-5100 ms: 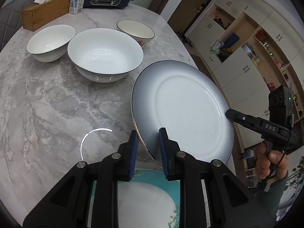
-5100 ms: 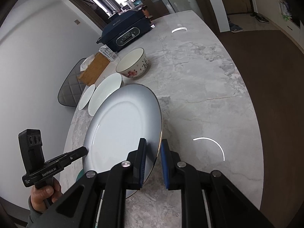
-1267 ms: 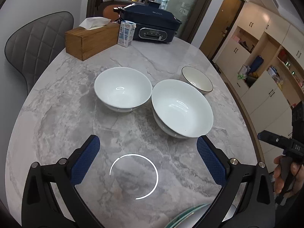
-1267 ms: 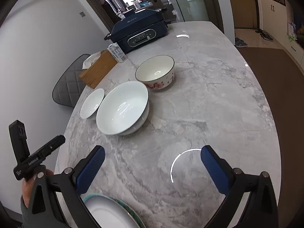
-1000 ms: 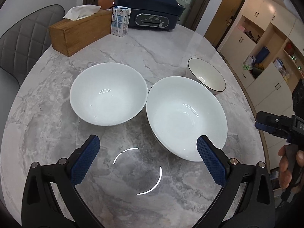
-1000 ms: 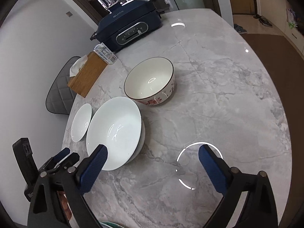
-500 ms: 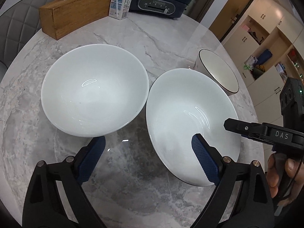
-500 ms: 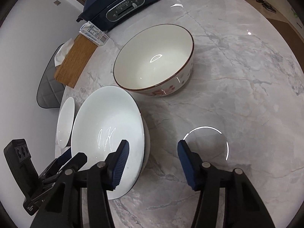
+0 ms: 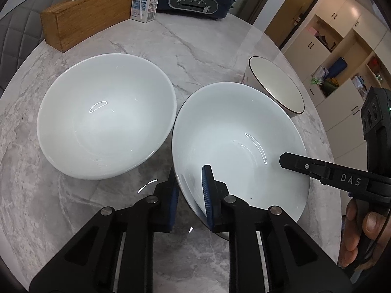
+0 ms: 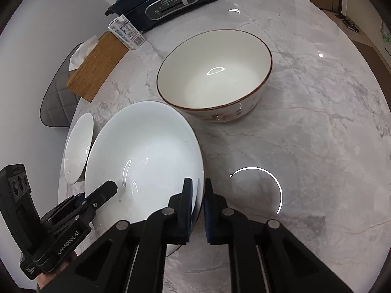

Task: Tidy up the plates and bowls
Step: 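Carry the white bowl with both tools into the smaller white bowl, open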

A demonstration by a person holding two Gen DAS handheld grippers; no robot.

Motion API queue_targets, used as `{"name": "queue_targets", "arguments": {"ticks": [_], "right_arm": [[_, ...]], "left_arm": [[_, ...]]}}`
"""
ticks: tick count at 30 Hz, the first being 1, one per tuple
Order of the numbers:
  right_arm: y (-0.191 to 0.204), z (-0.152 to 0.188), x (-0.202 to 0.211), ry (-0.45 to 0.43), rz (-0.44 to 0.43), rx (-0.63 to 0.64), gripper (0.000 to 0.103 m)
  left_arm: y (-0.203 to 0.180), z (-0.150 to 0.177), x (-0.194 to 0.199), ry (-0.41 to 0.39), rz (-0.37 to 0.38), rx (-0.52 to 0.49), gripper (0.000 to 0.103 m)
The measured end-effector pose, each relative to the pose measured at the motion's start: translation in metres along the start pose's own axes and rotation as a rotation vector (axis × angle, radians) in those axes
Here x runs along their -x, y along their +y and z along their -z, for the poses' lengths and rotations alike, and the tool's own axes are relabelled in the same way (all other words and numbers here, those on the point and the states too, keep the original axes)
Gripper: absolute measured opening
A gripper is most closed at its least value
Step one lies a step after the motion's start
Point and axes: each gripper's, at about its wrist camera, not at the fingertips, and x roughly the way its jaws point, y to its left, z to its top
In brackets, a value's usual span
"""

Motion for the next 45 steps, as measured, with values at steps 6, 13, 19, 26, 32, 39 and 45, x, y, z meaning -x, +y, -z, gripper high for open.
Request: {"name": "queue_targets", "arguments": {"ticks": [6,13,19,26,32,39,45], "right_arm": [[-0.001,0.009,0.007,-0.002,-0.005,-0.006,0.010],[0.011,0.042,0.025,0.009,0.000,0.033,0.010],[0.029,0.080,0.035,0.021,-0.036,0.061,0.011],[0.054,0.115,0.038,0.034,-0.056,0.105,0.012],[0.075,0.125,0.028,0.034,-0.045,0.136,0.012],[0.081,0.129,0.012,0.054,-0.054,0.142,0.012],[0.079,0.130,0.011,0.052,-0.068,0.136,0.013]], "left_arm": [[-0.001,0.015,0.010,0.014,0.015,-0.016,0.016],[-0.004,0.042,0.041,0.009,0.007,-0.058,0.016],[0.010,0.080,0.070,0.017,0.008,-0.053,0.016],[0.031,0.115,0.099,0.004,0.001,-0.035,0.016],[0.054,0.132,0.102,0.015,-0.009,0.001,0.016],[0.068,0.139,0.097,0.016,-0.010,0.024,0.016],[0.066,0.139,0.096,0.015,-0.010,0.030,0.016]]}}
